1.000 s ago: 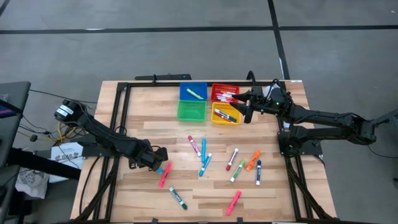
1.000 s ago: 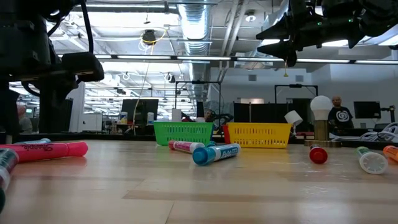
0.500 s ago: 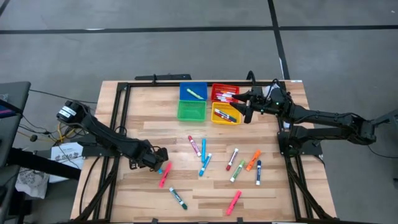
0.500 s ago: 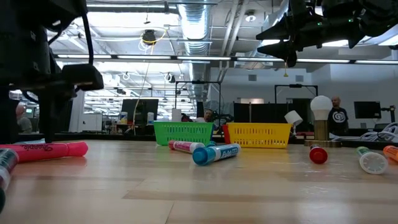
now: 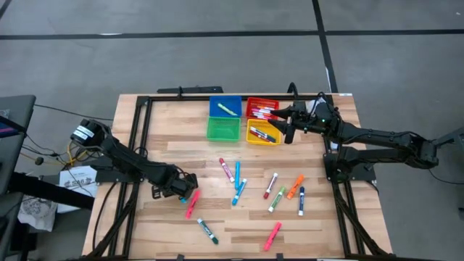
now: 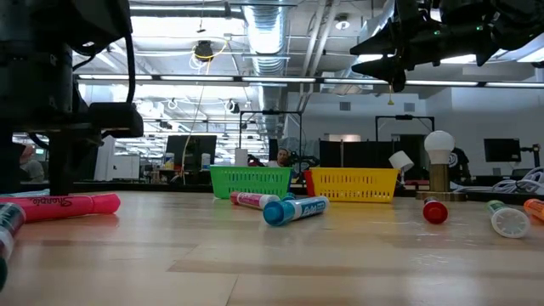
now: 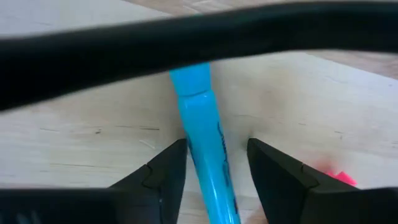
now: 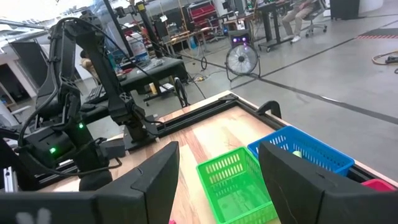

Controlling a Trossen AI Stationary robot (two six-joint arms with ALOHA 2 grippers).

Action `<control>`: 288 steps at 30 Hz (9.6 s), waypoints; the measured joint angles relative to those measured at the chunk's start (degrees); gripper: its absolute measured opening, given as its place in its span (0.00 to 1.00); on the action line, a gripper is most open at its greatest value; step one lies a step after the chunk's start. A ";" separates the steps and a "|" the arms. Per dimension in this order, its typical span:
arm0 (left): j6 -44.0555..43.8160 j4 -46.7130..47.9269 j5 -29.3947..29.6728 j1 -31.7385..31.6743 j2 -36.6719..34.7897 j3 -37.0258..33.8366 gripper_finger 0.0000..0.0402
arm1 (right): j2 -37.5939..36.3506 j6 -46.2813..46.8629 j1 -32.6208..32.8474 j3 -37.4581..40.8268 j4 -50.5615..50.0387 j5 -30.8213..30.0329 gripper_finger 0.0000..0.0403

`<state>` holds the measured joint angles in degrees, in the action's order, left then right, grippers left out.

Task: Pick & Place Markers
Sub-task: Put the left blue highlighter into the blue basket, then put the left pink highlighter into the blue basket

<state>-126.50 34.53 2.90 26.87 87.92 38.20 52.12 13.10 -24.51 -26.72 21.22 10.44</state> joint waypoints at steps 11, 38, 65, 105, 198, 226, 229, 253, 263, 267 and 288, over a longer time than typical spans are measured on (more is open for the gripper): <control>0.92 -0.19 0.88 0.10 0.13 -0.15 0.17 | 0.00 0.00 0.02 0.00 0.02 0.02 0.52; 28.40 1.54 20.22 0.09 -23.96 -0.74 0.17 | 0.00 -0.04 0.01 0.00 -0.18 0.02 0.52; 61.61 -27.09 31.59 -9.82 -28.78 -0.52 0.19 | -0.01 -0.04 0.01 0.00 -0.18 -0.01 0.52; 140.72 -39.70 -7.46 -58.41 8.81 21.24 0.19 | 0.00 0.04 0.00 0.00 -0.20 0.00 0.52; 112.53 -33.30 -4.16 -32.72 -21.48 15.40 0.40 | 0.11 1.95 0.02 0.01 -0.18 -0.09 0.52; 57.91 -25.00 3.86 -1.67 -7.58 13.62 0.29 | 0.09 1.95 0.04 0.02 -1.12 0.04 0.52; 52.89 -23.82 2.53 -0.02 -5.08 13.62 0.29 | 0.09 1.96 0.04 0.02 -1.22 0.04 0.52; 27.17 -5.55 0.41 5.49 -0.10 13.68 0.29 | 0.11 1.97 0.07 0.02 -2.61 0.02 0.52; 23.89 -4.58 0.53 4.90 0.28 10.98 0.29 | 0.09 1.95 0.07 0.02 -2.80 0.02 0.52; 23.76 -4.99 0.57 4.80 0.28 10.26 0.29 | 0.09 1.97 0.07 0.02 -2.80 0.02 0.52; 24.20 -5.68 1.93 4.20 5.30 10.01 0.29 | 0.10 1.95 0.07 0.02 -2.78 0.02 0.52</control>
<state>-102.30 28.86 4.83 31.07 93.22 48.21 52.22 15.06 -24.45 -26.70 18.44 10.46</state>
